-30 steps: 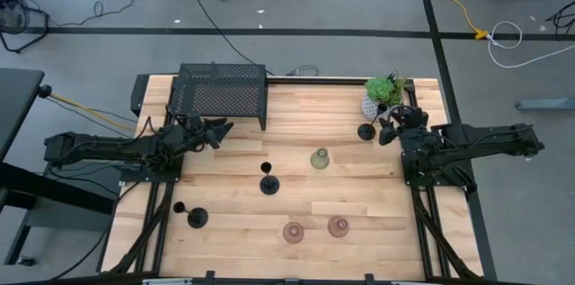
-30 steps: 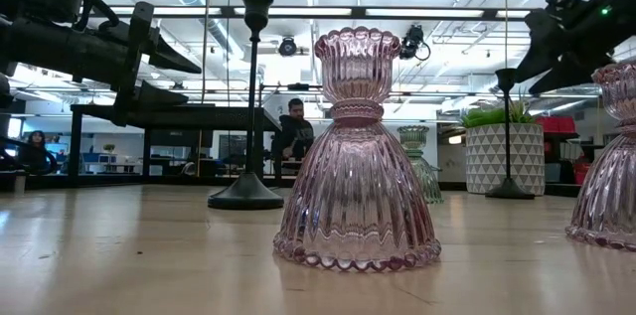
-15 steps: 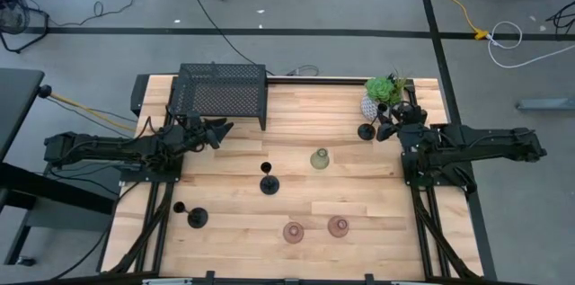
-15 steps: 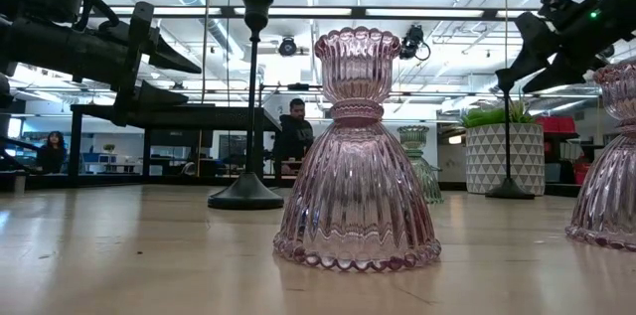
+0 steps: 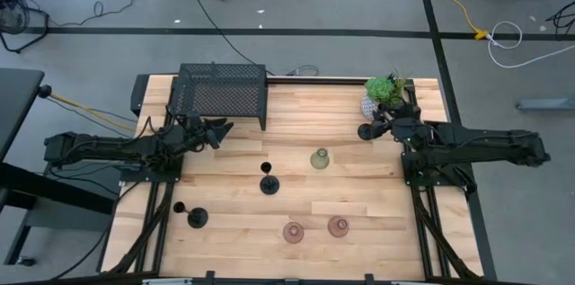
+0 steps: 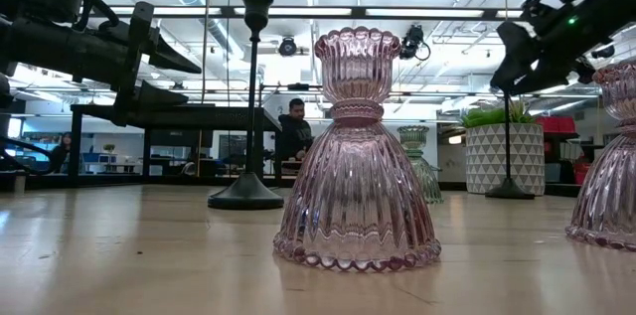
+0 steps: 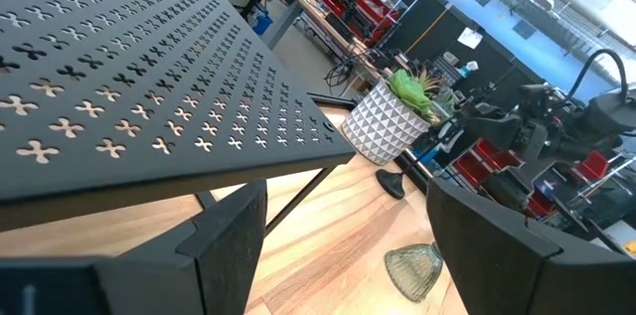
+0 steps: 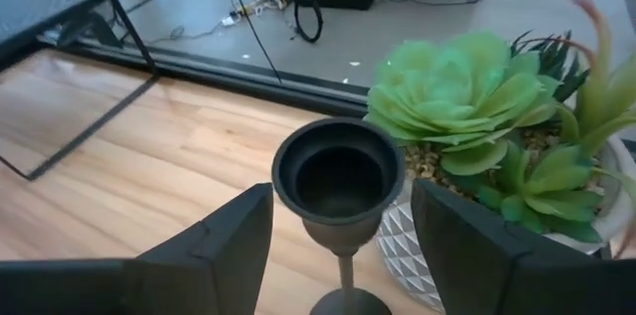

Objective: Pick & Place candle stick holders
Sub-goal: Put the right black candle holder on the shelf

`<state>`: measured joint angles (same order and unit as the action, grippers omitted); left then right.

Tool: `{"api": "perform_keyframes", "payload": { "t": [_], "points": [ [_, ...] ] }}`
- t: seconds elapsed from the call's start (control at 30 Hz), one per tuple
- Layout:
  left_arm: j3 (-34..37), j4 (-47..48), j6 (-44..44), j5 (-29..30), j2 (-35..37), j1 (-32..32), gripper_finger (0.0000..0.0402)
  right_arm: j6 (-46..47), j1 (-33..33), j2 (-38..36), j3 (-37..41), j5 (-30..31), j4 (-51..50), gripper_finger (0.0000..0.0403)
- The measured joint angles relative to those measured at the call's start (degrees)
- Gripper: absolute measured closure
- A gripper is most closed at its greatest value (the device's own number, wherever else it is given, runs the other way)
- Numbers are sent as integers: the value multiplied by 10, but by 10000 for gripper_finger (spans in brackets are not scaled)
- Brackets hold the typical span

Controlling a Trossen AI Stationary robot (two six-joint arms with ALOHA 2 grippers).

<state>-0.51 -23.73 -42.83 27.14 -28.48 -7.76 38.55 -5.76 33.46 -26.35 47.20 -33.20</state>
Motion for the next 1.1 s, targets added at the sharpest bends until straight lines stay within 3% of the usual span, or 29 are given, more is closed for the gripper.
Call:
{"api": "perform_keyframes", "payload": {
  "t": [0.37,1.1],
  "points": [
    [0,0,0,0,0,0,125,-3,-30,39,0,-20,24,196],
    [0,0,0,-4,0,0,125,-8,-37,48,0,-33,24,321]
  ]
}}
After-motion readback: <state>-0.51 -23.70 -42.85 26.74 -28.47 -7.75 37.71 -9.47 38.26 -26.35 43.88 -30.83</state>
